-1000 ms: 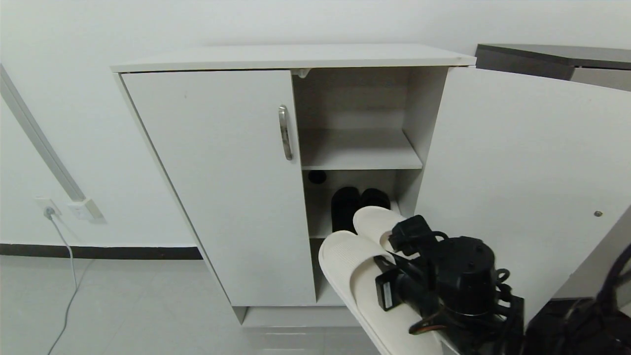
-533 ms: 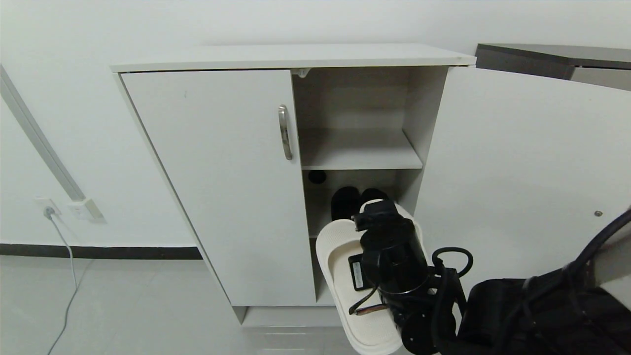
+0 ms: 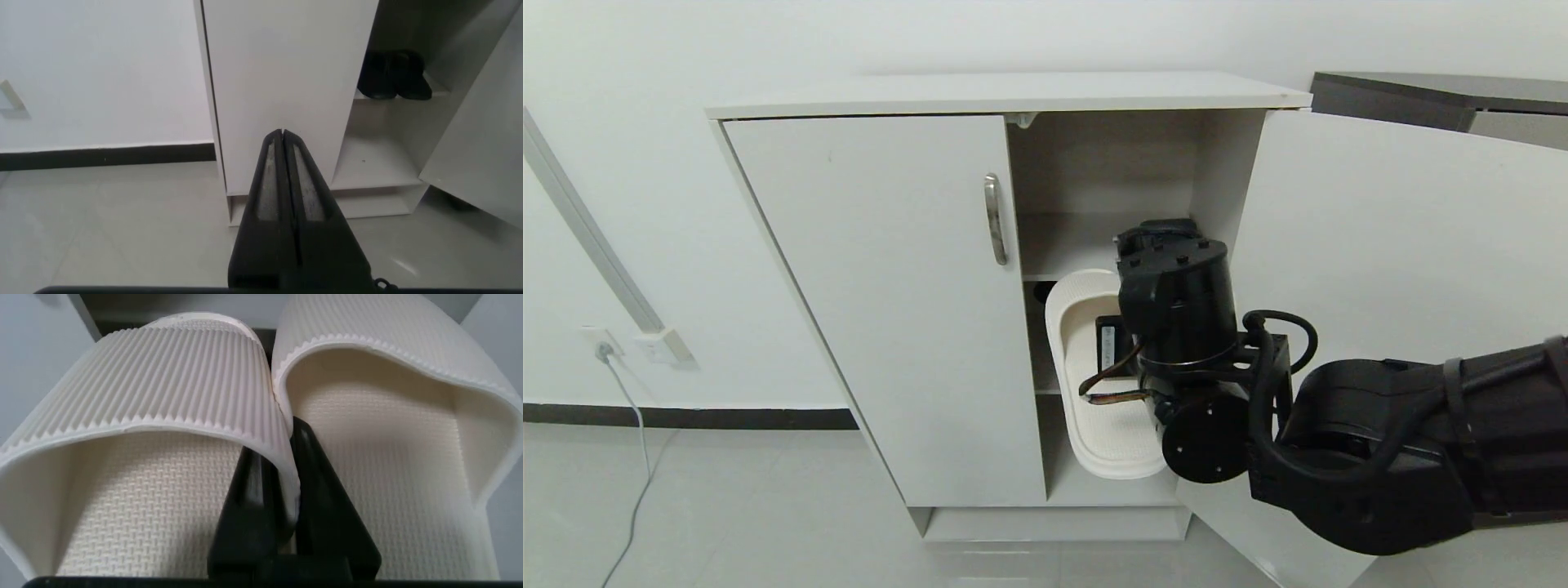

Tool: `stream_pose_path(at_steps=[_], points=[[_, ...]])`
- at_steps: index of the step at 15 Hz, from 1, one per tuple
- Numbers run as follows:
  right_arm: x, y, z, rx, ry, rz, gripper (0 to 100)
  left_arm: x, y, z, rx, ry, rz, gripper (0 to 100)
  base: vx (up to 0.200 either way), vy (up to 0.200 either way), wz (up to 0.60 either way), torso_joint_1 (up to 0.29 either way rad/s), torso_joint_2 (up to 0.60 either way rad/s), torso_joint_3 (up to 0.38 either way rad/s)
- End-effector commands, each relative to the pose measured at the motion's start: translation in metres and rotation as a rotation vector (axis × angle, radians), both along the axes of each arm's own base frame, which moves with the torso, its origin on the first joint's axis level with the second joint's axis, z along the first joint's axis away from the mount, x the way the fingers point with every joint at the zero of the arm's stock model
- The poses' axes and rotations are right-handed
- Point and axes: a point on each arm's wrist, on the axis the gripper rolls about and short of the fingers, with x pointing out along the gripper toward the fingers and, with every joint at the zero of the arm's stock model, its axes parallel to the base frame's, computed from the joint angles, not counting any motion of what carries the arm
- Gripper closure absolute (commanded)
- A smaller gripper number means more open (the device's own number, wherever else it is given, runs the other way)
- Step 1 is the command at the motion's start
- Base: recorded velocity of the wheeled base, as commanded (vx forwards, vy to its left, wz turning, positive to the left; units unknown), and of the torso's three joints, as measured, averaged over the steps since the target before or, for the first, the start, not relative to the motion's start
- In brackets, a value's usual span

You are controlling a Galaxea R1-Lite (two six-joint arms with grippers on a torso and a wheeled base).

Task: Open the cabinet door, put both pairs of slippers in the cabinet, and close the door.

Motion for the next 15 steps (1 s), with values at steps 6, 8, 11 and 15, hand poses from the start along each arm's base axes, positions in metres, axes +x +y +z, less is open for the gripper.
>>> stream_pose_path(at_steps=[6,8,11,15], points=[[0.014,0.000,-0.007,-0.016,0.015,-0.028,100,0.000,0.000,0.000,0.000,0.001,0.000,100,0.033,0.000,0.00,0.000,0.00,0.001],[0.015,0.000,-0.008,-0.018,0.015,-0.029,100,0.000,0.000,0.000,0.000,0.001,0.000,100,0.200,0.000,0.00,0.005,0.00,-0.002],[0.020,0.001,-0.008,-0.013,0.012,-0.037,100,0.000,0.000,0.000,0.000,0.000,0.000,100,0.200,0.000,0.00,-0.007,0.00,0.009],[0.023,0.001,-0.001,-0.014,0.011,-0.041,100,0.000,0.000,0.000,0.000,0.001,0.002,100,0.200,0.000,0.00,0.004,0.00,0.001]])
